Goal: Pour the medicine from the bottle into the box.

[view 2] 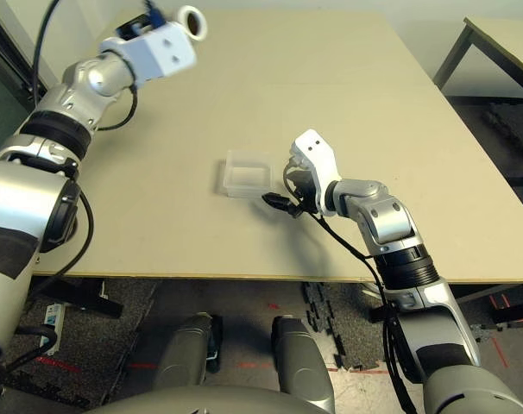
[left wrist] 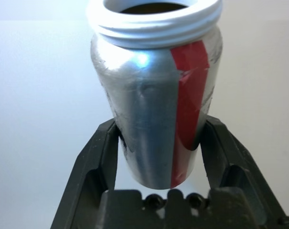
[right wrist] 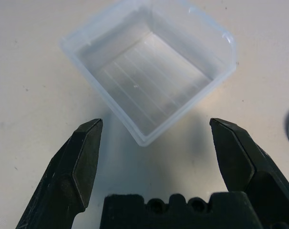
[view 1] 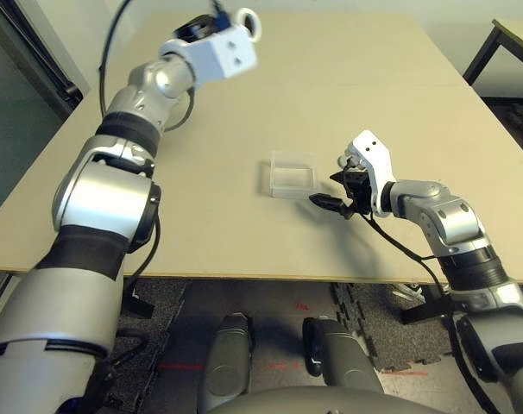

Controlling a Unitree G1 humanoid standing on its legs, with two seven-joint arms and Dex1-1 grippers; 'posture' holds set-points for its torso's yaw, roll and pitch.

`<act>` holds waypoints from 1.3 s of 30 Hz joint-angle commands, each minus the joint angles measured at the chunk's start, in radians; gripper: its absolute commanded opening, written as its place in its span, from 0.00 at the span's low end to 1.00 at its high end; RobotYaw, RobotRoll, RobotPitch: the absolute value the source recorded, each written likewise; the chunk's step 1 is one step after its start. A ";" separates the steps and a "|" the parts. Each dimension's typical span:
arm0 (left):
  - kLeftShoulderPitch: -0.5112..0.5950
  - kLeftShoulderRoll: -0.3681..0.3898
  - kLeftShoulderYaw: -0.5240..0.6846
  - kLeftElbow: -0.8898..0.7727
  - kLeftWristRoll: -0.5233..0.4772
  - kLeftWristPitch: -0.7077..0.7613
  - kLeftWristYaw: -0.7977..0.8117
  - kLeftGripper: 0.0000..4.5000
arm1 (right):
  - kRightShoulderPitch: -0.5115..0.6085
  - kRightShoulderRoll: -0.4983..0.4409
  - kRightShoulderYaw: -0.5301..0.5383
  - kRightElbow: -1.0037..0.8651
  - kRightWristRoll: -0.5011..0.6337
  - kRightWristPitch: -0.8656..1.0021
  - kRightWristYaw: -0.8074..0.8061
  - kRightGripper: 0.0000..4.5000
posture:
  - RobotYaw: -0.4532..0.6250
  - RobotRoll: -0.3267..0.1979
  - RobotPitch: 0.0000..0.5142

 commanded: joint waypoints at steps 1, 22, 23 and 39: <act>-0.004 -0.025 -0.175 0.015 0.185 -0.060 0.130 0.61 | -0.016 0.013 0.011 0.027 -0.004 -0.012 -0.004 1.00 | 0.46 0.62 0.18; 0.048 -0.074 -0.016 0.060 -0.004 -0.099 -0.006 0.61 | -0.077 0.063 0.018 0.129 -0.031 -0.076 0.005 1.00 | 0.47 0.62 0.19; 0.059 -0.080 0.082 0.062 -0.107 -0.075 -0.089 0.61 | -0.074 0.062 0.018 0.127 -0.031 -0.075 0.007 1.00 | 0.47 0.62 0.19; 0.227 -0.129 0.941 0.001 -0.934 0.470 -0.379 0.61 | -0.017 0.020 0.008 0.046 -0.011 -0.036 0.038 1.00 | 0.49 0.62 0.19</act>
